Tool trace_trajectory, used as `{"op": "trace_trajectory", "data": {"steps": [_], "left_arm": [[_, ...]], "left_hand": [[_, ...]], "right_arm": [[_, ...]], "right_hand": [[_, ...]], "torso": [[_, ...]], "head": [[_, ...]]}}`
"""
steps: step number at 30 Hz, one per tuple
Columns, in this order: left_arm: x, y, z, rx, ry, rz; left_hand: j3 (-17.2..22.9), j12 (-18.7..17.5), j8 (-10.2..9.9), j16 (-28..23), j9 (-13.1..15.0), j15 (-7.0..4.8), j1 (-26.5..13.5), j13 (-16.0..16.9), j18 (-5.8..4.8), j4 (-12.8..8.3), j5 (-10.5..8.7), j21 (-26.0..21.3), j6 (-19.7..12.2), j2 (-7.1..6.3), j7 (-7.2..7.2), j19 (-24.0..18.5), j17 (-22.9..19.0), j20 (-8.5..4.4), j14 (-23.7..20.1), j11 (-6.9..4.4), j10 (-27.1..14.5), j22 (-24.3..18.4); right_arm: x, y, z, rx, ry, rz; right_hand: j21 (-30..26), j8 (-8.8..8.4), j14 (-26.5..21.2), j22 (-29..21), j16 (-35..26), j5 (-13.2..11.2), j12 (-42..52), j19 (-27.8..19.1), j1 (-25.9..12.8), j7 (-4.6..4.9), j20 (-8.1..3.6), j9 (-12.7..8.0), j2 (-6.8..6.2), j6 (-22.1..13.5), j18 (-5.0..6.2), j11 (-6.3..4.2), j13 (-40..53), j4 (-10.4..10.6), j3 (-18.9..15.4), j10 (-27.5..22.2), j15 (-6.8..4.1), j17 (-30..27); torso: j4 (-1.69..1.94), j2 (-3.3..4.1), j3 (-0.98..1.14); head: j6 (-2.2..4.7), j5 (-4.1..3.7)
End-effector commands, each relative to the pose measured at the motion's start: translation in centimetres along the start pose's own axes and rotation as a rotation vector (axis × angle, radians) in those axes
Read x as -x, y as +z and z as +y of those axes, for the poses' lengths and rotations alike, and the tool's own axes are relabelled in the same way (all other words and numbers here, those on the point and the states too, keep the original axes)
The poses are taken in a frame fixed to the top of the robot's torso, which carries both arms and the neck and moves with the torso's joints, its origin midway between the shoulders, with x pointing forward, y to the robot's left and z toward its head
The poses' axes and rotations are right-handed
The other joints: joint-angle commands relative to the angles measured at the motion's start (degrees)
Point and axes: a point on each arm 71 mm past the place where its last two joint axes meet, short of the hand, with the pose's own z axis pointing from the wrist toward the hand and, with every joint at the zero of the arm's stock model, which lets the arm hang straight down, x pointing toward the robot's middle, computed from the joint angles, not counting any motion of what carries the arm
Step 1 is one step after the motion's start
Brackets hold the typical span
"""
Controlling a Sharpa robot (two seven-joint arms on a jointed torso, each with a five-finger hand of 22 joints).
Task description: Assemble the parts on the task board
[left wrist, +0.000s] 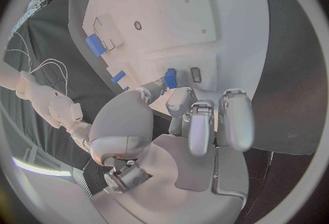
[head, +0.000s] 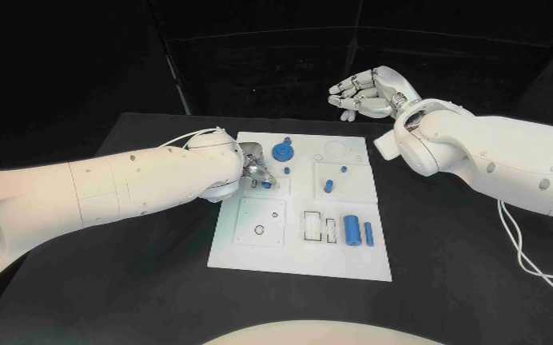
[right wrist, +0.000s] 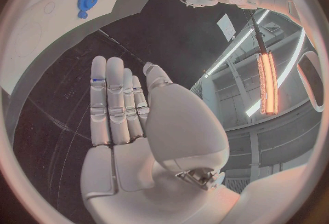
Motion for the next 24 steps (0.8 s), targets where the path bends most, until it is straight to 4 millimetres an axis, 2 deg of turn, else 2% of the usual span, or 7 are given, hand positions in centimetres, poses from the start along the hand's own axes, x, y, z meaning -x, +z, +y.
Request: {"op": "trace_trajectory", "data": {"steps": [1, 13, 24], "left_arm": [[-0.46, 0.11, 0.09, 0.014, 0.024, 0.032], [-0.4, 0.22, -0.01, 0.015, 0.026, 0.033], [-0.21, 0.34, 0.07, 0.018, 0.016, 0.017]], "left_hand": [[-1.3, 0.4, -0.3, 0.2, 0.1, -0.5, -1.0, 0.1, -0.81, 0.6, 0.1, 0.3, 0.4, 0.01, 0.06, 0.1, 15.1, -0.19, 5.9, 0.03, 0.2, 0.0], [-4.4, 0.6, -0.5, 0.2, 0.2, -0.52, -2.0, 0.2, -0.82, 1.9, 0.08, 0.3, 0.8, 0.06, 0.04, 0.2, 15.1, -0.23, 5.9, 0.02, 0.2, 0.1], [-11.8, 0.8, -0.8, 0.2, 0.4, -0.49, -4.7, 0.3, -0.83, 5.0, 0.05, 0.2, 1.2, -0.5, 0.08, 0.2, 15.1, -0.21, 5.9, 0.08, 0.2, 0.3]], "right_arm": [[0.01, 0.08, 0.2, 0.011, -0.001, 0.001], [0.0, 0.09, 0.2, 0.012, -0.001, 0.002], [0.01, 0.1, 0.2, 0.013, -0.002, 0.001]], "right_hand": [[-0.2, 0.3, -0.4, 0.0, 0.2, 0.0, 0.3, 0.2, 0.1, 0.12, 0.19, 0.1, -0.76, -0.4, 0.64, 0.13, -0.1, 0.1, -0.2, -0.4, -0.06, 0.1], [-0.3, 0.32, -0.4, 0.0, 0.2, 0.0, 0.3, 0.2, 0.1, 0.13, 0.19, 0.1, -0.8, -0.4, 0.63, 0.14, -0.1, 0.1, -0.2, -0.4, -0.06, 0.1], [-0.3, 0.46, -0.5, 0.0, 0.2, -0.1, 0.5, 0.2, -0.2, 0.17, 0.22, 0.0, -0.94, -0.5, 0.61, 0.21, -0.3, 0.3, -0.4, -0.5, 0.0, 0.1]], "torso": [[-0.01, 0.03, 0.0], [0.06, -0.02, -0.03], [0.04, 0.0, -0.04]], "head": [[-0.05, -0.06], [-0.26, -0.18], [-0.1, -0.22]]}}
